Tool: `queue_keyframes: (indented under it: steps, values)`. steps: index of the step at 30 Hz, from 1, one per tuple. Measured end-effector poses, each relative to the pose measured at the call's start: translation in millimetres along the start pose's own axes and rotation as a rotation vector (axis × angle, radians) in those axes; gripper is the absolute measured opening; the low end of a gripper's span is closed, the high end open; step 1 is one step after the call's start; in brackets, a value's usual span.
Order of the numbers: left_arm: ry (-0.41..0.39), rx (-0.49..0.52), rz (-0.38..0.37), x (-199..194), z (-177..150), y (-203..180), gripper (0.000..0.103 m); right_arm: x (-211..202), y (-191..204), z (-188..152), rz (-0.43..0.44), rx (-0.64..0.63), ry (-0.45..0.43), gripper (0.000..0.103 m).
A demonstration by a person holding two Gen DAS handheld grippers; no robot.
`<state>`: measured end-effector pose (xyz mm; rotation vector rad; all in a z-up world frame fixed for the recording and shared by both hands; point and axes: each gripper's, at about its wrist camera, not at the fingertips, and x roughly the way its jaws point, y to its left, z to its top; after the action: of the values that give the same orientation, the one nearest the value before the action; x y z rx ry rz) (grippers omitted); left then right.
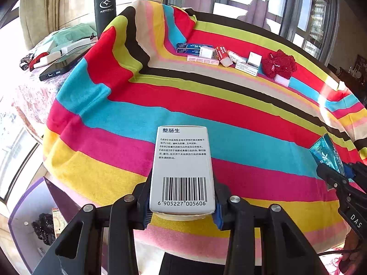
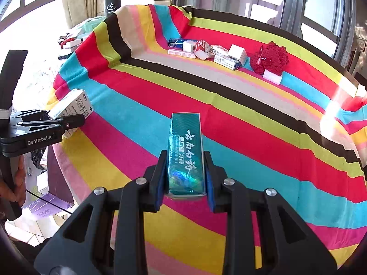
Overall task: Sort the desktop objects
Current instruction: 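Carry the teal box and white barcode box with both tools toward the purple-rimmed box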
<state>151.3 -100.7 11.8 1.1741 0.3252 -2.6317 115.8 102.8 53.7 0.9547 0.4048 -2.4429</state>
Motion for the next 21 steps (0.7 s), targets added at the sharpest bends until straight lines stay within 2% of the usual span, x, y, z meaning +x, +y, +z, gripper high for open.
queue_keyframes:
  steps: [5,16,21]
  values:
    - [-0.017,-0.052,0.015,-18,-10,26,0.041,-4,23,5,0.024,-0.050,-0.011,0.032]
    - [-0.045,-0.168,0.065,-34,-58,64,0.041,-1,79,17,0.087,-0.186,-0.017,0.032]
    - [-0.067,-0.241,0.103,-46,-59,96,0.041,0,112,23,0.139,-0.266,-0.021,0.032]
